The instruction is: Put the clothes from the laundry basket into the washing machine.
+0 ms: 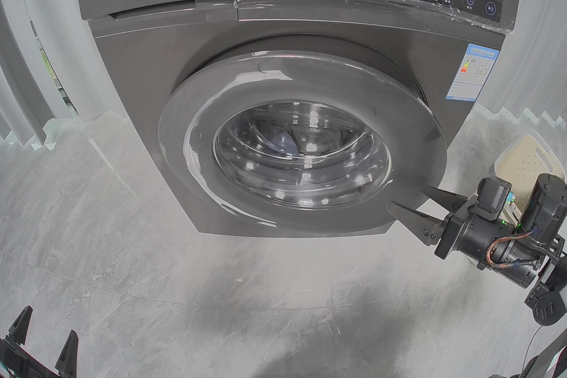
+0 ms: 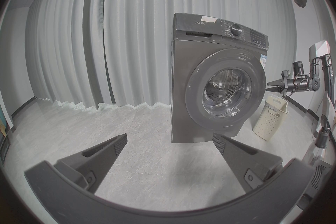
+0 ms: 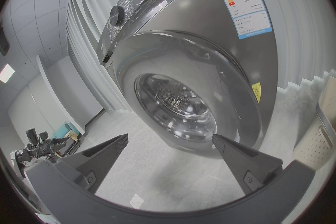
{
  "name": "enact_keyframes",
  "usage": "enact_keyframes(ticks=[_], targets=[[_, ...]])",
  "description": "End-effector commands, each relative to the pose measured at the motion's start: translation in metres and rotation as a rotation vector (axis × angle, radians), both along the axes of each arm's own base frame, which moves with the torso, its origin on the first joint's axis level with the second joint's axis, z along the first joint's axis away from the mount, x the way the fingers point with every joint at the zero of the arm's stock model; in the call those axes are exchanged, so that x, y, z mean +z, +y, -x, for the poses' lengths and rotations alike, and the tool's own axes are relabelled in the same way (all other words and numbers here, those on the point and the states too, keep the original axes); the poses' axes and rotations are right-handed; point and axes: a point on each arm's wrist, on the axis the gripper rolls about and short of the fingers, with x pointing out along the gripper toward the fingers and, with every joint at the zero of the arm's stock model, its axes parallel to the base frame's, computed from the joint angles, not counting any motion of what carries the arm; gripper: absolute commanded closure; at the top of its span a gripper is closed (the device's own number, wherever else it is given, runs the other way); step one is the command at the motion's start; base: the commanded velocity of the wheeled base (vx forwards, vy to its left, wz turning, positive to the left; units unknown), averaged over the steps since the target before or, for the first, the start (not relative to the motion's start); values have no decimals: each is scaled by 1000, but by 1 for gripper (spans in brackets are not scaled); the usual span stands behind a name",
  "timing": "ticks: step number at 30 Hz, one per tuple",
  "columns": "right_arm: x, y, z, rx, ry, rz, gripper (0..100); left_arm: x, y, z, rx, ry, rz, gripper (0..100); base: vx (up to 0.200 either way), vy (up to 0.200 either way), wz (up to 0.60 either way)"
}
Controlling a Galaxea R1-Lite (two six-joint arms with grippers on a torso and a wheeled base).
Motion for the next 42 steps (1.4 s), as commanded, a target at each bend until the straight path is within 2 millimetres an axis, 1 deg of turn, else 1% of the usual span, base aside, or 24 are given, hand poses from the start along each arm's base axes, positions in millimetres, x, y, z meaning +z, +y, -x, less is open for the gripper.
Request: enact_keyframes(ticks=[1,3,9,15,20,23,26,27,28,29,31,33,35,37,38,39,41,42], targets=[[3,1,-1,-2,-21,-10,0,-4,0,0,0,1,1,0,200,0,0],[4,1,-2,-4,-26,-13,0,-4,0,0,0,1,1,0,200,0,0],[18,4,-9,-31,-93,-51,0,-4,0,0,0,1,1,0,200,0,0],[28,4,-15,-76,-134,-73,0,-4,0,0,0,1,1,0,0,0,0],[28,3,-15,-101,-136,-73,0,-4,0,0,0,1,1,0,0,0,0],[21,3,-11,-87,-113,-54,0,-4,0,0,0,1,1,0,0,0,0],[13,-1,1,-63,-89,-22,0,-4,0,0,0,1,2,0,0,0,0],[11,-3,15,-19,-99,4,0,-4,0,0,0,1,2,0,0,0,0],[10,-4,16,-15,-100,9,0,-4,0,0,0,1,1,0,0,0,0],[6,-10,33,37,-109,41,0,-4,0,0,0,1,1,0,0,0,0],[1,-21,53,73,-119,69,0,-4,0,0,0,1,-1,0,0,0,0],[-2,-29,69,76,-139,92,0,-4,0,0,0,1,1,0,0,0,0],[-6,-40,79,45,-151,111,0,-4,0,0,0,1,1,0,0,0,0],[2,-51,86,-35,-192,92,0,-4,0,0,0,1,1,0,0,0,0],[2,-51,86,-35,-192,92,0,-4,0,0,0,1,1,0,0,0,0],[8,-70,92,-169,-228,88,0,-4,0,0,0,1,1,0,0,0,0],[9,-81,98,-251,-232,102,0,-4,0,0,0,1,1,0,0,0,0],[9,-84,100,-266,-234,105,0,-4,0,0,0,1,1,0,0,0,0]])
